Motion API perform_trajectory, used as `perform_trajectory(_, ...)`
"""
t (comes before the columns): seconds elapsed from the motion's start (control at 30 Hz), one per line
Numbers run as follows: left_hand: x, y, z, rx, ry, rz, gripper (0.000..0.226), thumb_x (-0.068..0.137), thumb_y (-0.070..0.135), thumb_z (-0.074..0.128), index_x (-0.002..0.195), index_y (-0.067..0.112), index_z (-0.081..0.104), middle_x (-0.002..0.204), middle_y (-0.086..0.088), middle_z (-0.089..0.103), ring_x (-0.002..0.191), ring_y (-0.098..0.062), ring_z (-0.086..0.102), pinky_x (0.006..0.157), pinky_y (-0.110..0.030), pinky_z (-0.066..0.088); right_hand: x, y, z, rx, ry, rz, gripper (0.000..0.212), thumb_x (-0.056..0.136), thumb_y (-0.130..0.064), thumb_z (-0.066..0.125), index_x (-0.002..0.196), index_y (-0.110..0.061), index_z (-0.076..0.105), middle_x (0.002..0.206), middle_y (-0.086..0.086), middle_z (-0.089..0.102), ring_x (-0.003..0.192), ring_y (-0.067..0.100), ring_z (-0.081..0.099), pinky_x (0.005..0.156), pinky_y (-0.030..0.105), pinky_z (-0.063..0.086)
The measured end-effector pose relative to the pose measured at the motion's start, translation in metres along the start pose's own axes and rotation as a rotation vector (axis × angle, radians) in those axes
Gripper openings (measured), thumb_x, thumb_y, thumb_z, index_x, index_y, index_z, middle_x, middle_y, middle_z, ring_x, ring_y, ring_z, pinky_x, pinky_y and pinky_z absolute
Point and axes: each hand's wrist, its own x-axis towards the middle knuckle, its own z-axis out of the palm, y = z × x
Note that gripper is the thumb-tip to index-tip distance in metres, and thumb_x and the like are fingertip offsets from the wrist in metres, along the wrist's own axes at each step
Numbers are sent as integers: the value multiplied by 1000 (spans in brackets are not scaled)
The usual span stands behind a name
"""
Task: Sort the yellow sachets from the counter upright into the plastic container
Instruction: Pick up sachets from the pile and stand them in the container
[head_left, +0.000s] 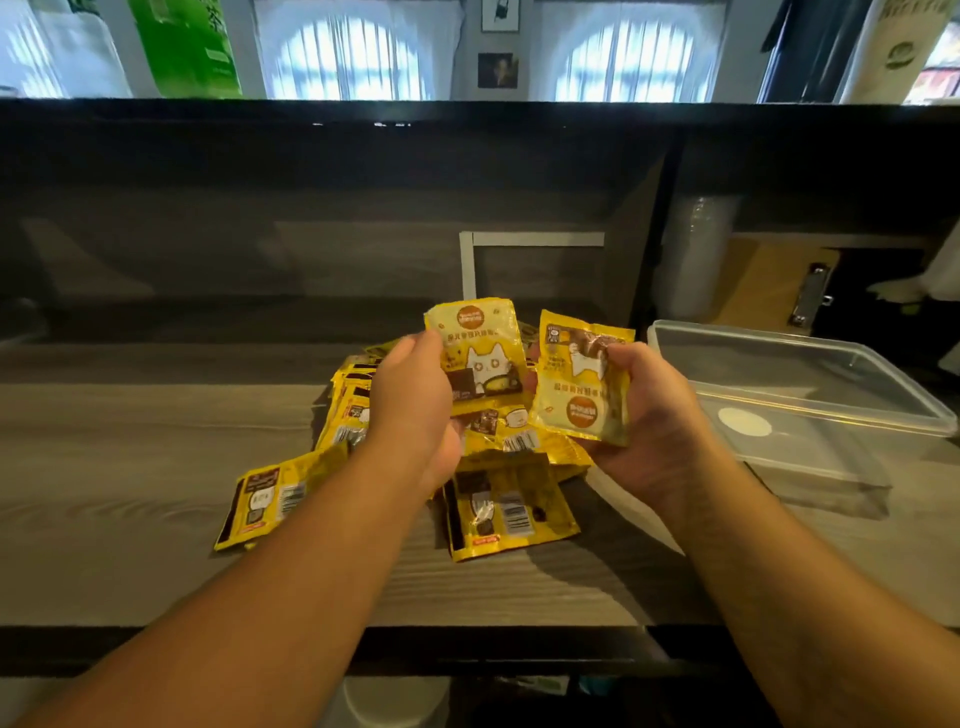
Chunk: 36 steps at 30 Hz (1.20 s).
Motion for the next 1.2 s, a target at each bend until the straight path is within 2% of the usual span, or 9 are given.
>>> perform_trajectory(0.1,3,-11,-3,-117,-101,-178,27,101,33,52,120,17,64,98,-8,77,89,-26,75,85,-48,59,-2,-1,-5,24,-30,8,18,91,-22,53,103,-12,63,85,14,76,81,31,72,81,44,55)
perform_trajectory(0.2,5,-13,-8,-205,-234,-189,35,96,6,55,130,13,56,110,-15,74,96,-31,73,87,-45,58,0,0,-13,67,-123,1,26,84,-6,54,109,-9,58,96,18,72,83,33,72,83,44,56)
perform_trajectory(0.3,6,-14,-12,-220,-309,-183,44,93,-7,50,132,13,53,111,-19,73,100,-35,72,92,-50,55,2,-1,-15,51,-202,-59,27,85,3,52,108,-11,60,93,17,73,79,32,74,62,38,60)
perform_trajectory(0.43,7,-17,-13,-182,-353,-147,44,94,-6,51,131,18,55,107,-16,74,92,-30,74,68,-40,61,3,-1,-17,-5,-251,-193,36,86,0,61,120,-11,59,106,17,72,93,35,72,61,42,59)
perform_trajectory(0.63,3,-16,-10,-133,-377,-79,33,96,5,55,126,19,61,98,-11,76,78,-22,75,61,-37,60,-5,-1,-12,-214,-65,-510,34,75,-11,74,106,-24,70,101,5,73,93,21,72,74,40,60)
perform_trajectory(0.8,-6,-13,-4,-77,-296,-57,19,97,10,57,113,20,62,93,-9,77,78,-22,75,60,-36,59,-12,-13,-12,-397,104,-686,23,68,-28,76,87,-28,63,89,-1,71,83,11,72,64,29,60)
perform_trajectory(0.9,-10,-8,7,-21,-255,-43,17,93,12,63,108,22,62,88,-6,78,79,-21,75,71,-43,61,-11,-33,-23,-534,138,-756,9,78,-21,75,78,-27,68,82,-6,71,79,7,70,64,24,59)
perform_trajectory(1.1,-15,9,62,184,-325,145,17,98,19,58,108,32,64,100,3,76,94,-17,73,74,-35,59,-7,-94,-71,-813,189,-789,48,83,-3,71,119,-30,57,100,-14,63,93,6,65,66,15,56)
perform_trajectory(1.2,-12,8,102,337,-373,234,16,97,22,60,112,28,63,105,3,73,97,-15,70,77,-35,60,-2,-115,-99,-894,277,-787,60,79,-3,76,129,-27,52,109,-7,65,98,10,64,76,25,55)
